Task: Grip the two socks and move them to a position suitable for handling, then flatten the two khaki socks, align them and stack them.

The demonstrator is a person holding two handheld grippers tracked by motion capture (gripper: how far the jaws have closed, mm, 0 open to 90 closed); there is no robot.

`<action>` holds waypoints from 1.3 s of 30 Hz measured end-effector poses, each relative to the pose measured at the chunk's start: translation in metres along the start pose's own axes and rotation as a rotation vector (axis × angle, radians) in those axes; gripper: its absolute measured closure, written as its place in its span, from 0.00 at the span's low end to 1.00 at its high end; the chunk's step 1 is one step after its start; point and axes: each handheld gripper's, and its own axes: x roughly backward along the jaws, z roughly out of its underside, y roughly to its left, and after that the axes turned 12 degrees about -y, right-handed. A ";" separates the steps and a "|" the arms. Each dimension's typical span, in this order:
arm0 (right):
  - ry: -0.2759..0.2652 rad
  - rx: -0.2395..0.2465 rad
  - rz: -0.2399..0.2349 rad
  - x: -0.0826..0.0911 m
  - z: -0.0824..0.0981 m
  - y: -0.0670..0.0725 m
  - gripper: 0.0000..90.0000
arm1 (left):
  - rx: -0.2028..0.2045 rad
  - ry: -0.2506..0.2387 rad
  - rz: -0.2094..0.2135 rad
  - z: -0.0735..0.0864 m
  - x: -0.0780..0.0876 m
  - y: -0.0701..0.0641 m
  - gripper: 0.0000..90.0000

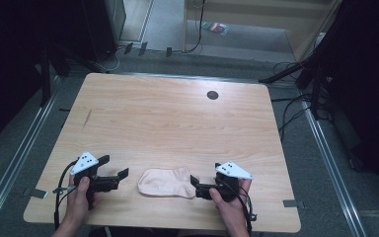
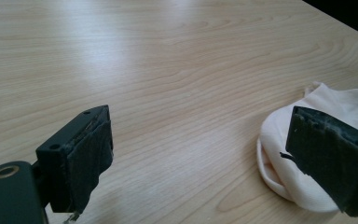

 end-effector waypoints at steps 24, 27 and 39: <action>-0.024 -0.025 0.109 0.022 -0.006 -0.048 0.00 | 0.019 -0.027 -0.115 0.000 0.021 0.033 0.09; -0.023 -0.025 0.134 0.026 -0.004 -0.057 0.00 | 0.023 -0.028 -0.130 0.002 0.026 0.038 0.09; -0.014 -0.036 0.229 0.047 0.008 -0.092 0.01 | 0.019 -0.020 -0.195 0.009 0.047 0.056 0.09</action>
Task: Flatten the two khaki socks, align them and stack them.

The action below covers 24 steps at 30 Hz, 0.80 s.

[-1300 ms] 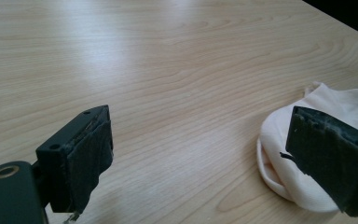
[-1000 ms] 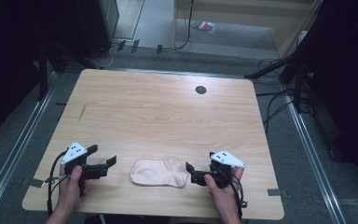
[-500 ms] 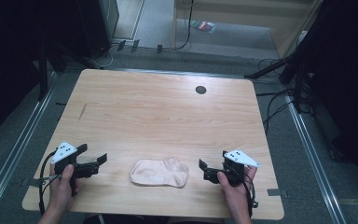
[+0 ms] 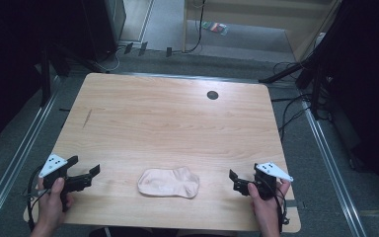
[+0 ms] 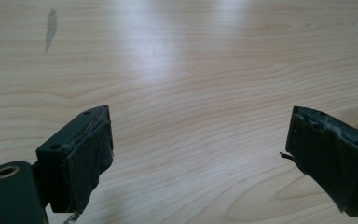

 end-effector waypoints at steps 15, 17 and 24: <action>0.010 -0.037 0.089 0.031 0.013 -0.048 0.01 | -0.031 0.020 -0.128 0.010 0.033 0.044 0.09; 0.004 -0.042 0.097 0.036 0.015 -0.053 0.01 | -0.021 0.012 -0.141 0.012 0.039 0.050 0.09; 0.002 -0.050 0.112 0.051 0.021 -0.069 0.01 | 0.021 0.009 -0.147 0.014 0.046 0.060 0.09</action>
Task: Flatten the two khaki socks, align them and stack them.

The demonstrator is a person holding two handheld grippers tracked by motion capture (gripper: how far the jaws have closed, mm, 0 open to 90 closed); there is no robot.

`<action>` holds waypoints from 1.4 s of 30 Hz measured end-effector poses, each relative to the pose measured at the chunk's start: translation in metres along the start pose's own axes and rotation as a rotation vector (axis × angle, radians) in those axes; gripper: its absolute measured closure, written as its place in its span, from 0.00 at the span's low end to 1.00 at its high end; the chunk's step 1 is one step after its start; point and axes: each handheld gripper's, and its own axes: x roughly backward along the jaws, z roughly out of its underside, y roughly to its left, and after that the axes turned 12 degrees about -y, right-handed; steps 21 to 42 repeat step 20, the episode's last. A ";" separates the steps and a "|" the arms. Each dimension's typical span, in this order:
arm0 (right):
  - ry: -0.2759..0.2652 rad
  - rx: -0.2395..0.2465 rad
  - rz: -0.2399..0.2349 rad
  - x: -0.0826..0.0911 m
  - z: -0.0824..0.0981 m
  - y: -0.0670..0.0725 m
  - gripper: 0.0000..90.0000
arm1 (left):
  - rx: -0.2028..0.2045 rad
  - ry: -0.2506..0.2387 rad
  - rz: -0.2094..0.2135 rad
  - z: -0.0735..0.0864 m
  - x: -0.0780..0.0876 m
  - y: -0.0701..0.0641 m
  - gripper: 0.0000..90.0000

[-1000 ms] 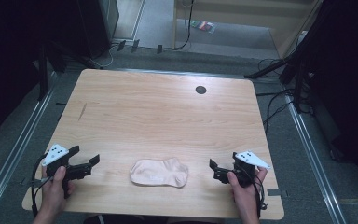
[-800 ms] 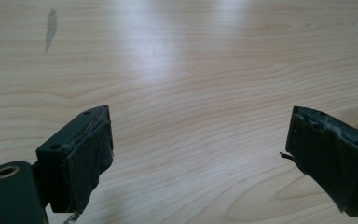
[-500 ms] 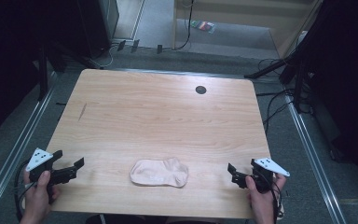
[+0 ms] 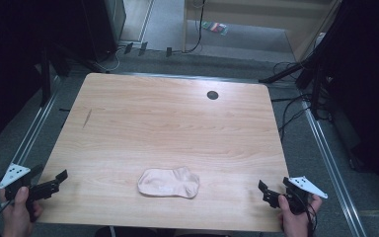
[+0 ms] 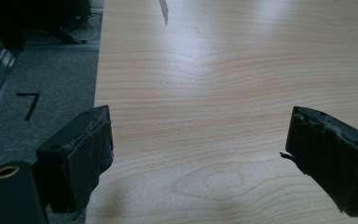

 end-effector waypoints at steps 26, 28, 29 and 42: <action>0.008 -0.033 -0.021 0.002 0.003 -0.007 0.01 | -0.061 0.076 0.021 0.002 -0.011 -0.008 0.09; 0.008 -0.033 -0.021 0.002 0.003 -0.007 0.01 | -0.061 0.076 0.021 0.002 -0.011 -0.008 0.09; 0.008 -0.033 -0.021 0.002 0.003 -0.007 0.01 | -0.061 0.076 0.021 0.002 -0.011 -0.008 0.09; 0.008 -0.033 -0.021 0.002 0.003 -0.007 0.01 | -0.061 0.076 0.021 0.002 -0.011 -0.008 0.09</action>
